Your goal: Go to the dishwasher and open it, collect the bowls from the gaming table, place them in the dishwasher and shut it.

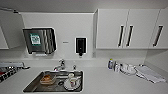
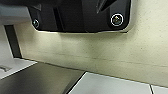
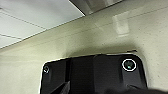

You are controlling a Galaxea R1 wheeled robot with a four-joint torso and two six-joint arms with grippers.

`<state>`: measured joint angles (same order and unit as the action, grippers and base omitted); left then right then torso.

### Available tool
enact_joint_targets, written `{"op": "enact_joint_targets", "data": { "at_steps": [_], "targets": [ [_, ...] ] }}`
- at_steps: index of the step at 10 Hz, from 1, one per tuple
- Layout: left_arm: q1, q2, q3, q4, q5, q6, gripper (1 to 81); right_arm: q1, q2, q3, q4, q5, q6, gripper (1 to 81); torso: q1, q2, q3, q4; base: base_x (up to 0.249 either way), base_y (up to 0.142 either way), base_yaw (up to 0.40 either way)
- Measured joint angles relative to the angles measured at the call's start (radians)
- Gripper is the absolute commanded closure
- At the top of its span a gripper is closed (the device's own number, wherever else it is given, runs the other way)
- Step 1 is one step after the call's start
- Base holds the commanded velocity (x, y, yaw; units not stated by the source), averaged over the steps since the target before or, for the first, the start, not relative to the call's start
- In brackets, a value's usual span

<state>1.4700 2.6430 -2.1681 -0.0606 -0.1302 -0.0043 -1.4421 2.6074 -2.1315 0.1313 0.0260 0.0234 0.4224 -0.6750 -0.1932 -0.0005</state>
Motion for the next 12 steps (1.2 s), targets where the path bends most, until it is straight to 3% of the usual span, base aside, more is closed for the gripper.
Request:
{"op": "enact_joint_targets", "data": {
  "at_steps": [5, 9, 12],
  "targets": [
    [0.002, 0.032, -0.030, -0.003, -0.001, 0.000, 1.0, -0.018, -0.029, 0.004, 0.018, -0.001, 0.000, 1.0, 0.108, -0.174, -0.012, 0.000, 0.000, 0.000, 0.000],
    [0.001, 0.036, -0.034, -0.003, -0.001, 0.000, 1.0, -0.017, -0.032, 0.004, 0.023, 0.000, 0.000, 1.0, 0.194, -0.309, -0.136, 0.000, 0.000, 0.000, 0.000],
    [-0.003, 0.036, -0.035, -0.003, -0.004, 0.000, 1.0, -0.010, -0.036, 0.004, 0.025, 0.000, 0.000, 1.0, 0.249, -0.394, -0.170, 0.000, 0.000, 0.000, 0.000]
  ]
}}
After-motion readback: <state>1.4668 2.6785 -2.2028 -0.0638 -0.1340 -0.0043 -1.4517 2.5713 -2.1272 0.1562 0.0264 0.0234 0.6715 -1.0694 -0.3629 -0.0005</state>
